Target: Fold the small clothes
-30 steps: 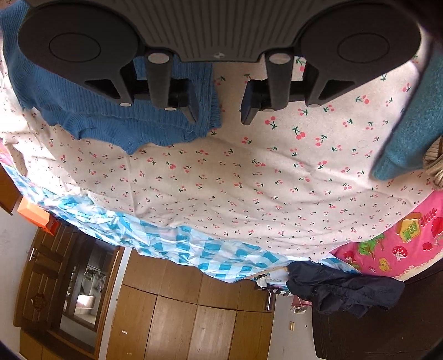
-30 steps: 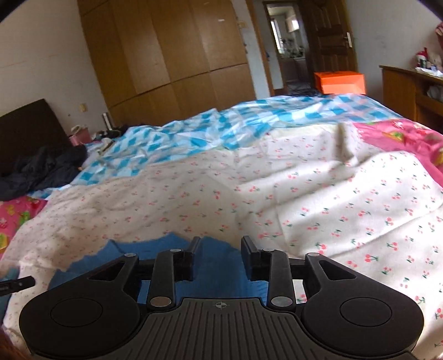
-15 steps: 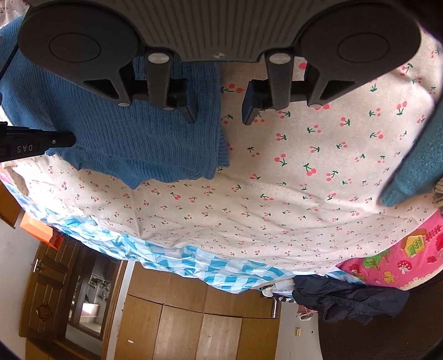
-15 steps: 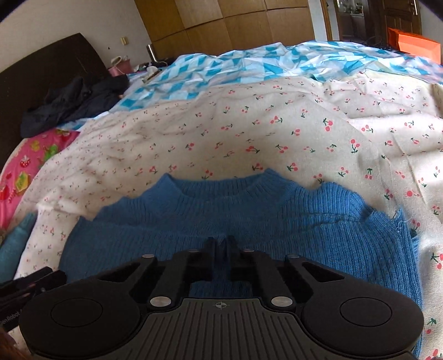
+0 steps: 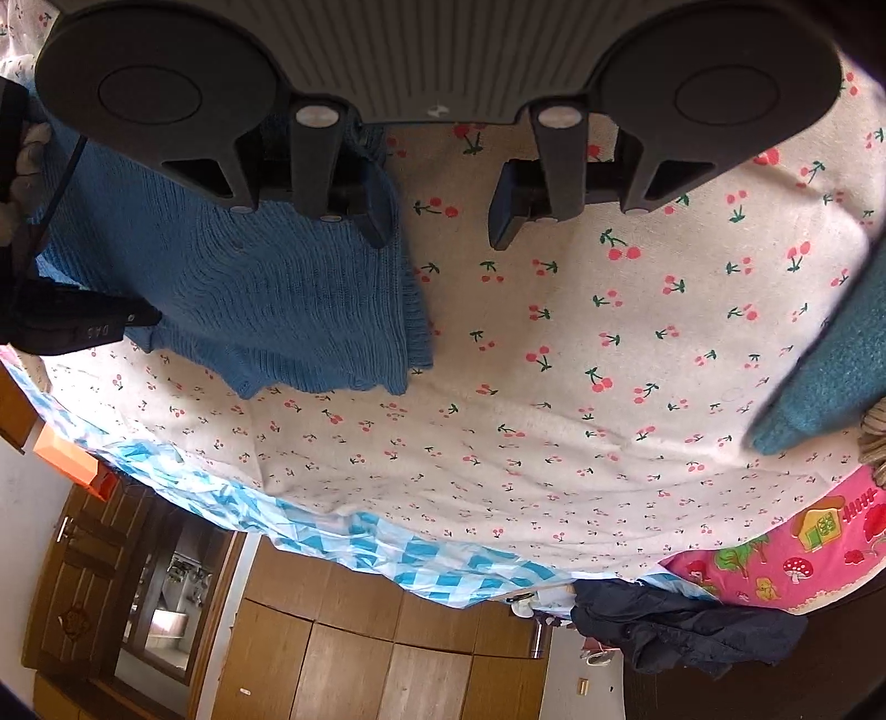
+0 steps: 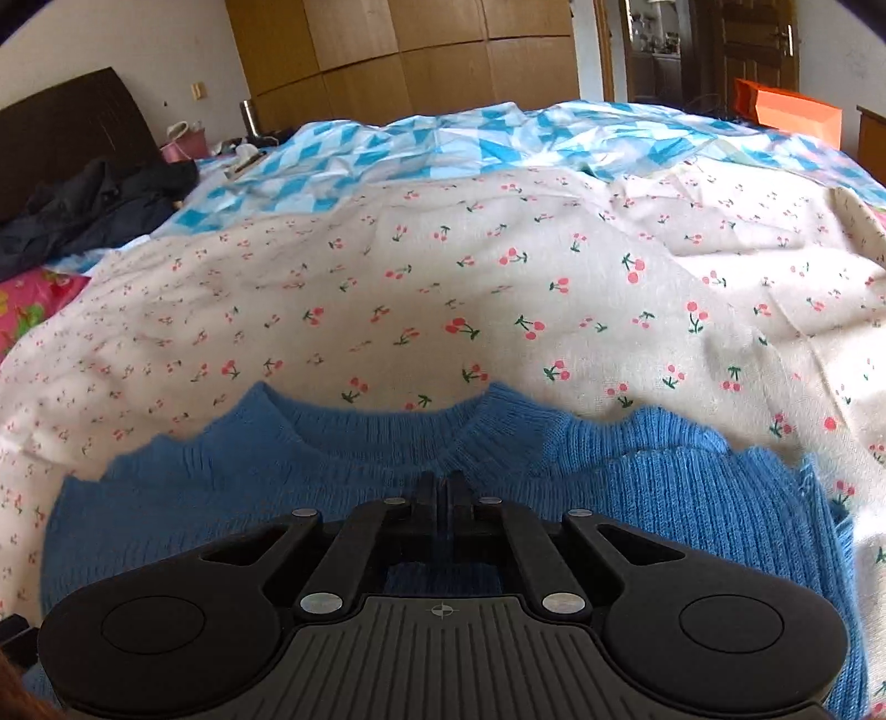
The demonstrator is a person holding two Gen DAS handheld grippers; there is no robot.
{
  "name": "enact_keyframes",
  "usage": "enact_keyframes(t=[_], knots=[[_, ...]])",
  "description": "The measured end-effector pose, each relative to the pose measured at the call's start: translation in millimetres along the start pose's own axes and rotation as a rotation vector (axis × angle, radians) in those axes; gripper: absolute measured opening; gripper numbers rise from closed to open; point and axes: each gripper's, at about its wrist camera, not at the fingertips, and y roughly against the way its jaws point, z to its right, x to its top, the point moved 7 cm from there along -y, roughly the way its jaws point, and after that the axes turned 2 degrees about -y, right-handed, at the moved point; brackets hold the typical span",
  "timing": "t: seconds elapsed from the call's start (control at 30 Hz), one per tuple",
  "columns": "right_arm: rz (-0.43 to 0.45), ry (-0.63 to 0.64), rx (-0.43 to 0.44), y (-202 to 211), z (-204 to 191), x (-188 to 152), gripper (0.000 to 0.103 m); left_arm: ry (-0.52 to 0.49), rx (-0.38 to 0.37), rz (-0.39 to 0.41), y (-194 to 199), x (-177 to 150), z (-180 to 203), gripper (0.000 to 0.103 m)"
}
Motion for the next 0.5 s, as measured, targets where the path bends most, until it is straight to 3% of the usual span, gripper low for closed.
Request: enact_keyframes(t=[0.17,0.3,0.43,0.5], knots=[[0.069,-0.025,0.091,57.9,4.5,15.4,0.011,0.058,-0.023,0.015,9.7,3.6,-8.0,0.044],[0.081,-0.04,0.102,116.4,34.7,-2.9,0.012,0.055,-0.066,0.053,28.3,7.8,-0.7,0.045],[0.039,-0.055,0.031,139.7,76.3,-39.4,0.012,-0.044,-0.091,0.019,28.5,-3.0,22.0,0.046],[-0.044,-0.052,-0.07,124.1,99.2,-57.6,0.01,-0.091,-0.069,-0.047,14.0,-15.3,27.3,0.047]])
